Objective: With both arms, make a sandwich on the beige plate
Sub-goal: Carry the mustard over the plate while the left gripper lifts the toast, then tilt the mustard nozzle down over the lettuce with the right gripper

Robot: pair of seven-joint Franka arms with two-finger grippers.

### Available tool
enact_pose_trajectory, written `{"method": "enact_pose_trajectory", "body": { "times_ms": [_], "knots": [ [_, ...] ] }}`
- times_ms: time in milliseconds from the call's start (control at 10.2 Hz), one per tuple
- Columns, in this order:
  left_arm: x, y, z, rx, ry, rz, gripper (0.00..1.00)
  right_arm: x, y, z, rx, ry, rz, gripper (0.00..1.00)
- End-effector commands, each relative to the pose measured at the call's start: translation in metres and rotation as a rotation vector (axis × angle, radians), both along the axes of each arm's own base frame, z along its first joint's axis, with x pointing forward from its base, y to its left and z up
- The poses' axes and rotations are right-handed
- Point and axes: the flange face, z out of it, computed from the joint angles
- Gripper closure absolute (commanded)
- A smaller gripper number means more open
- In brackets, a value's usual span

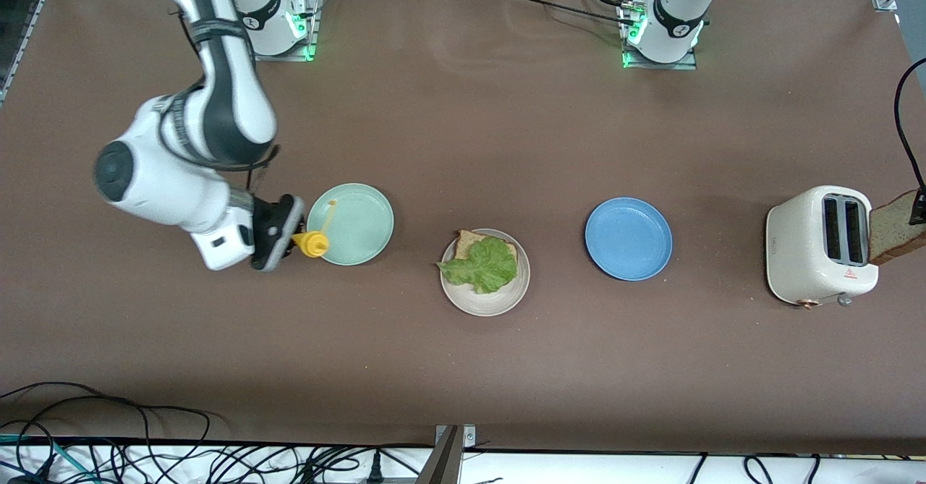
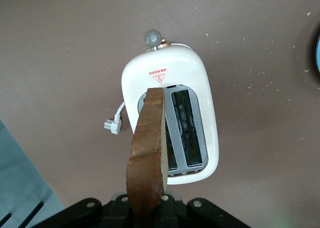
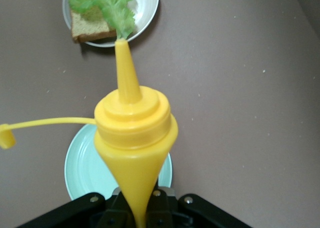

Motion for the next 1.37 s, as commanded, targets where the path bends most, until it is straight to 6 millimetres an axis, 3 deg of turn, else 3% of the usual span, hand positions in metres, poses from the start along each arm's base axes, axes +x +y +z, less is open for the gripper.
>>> {"method": "enact_pose_trajectory", "body": {
  "times_ms": [0,293,585,683,1073,1268],
  "knots": [
    [0.001,-0.005,0.007,-0.001,0.016,-0.006,1.00,-0.002,0.069,-0.003,-0.204,-0.073,-0.025,1.00],
    [0.007,-0.029,0.004,0.012,0.011,0.131,1.00,-0.040,0.151,-0.035,-0.476,-0.177,0.055,1.00],
    [0.015,-0.055,0.025,-0.001,-0.019,0.185,1.00,-0.075,0.221,-0.094,-0.703,-0.280,0.211,1.00],
    [0.016,-0.061,0.023,-0.048,-0.025,0.224,1.00,-0.083,0.232,-0.118,-0.759,-0.283,0.234,1.00],
    [0.014,-0.073,0.019,-0.079,-0.004,0.356,1.00,-0.092,0.250,-0.158,-0.937,-0.299,0.307,1.00],
    [0.016,-0.093,0.016,-0.194,0.014,0.515,1.00,-0.090,0.250,-0.158,-0.938,-0.299,0.305,1.00]
  ]
}}
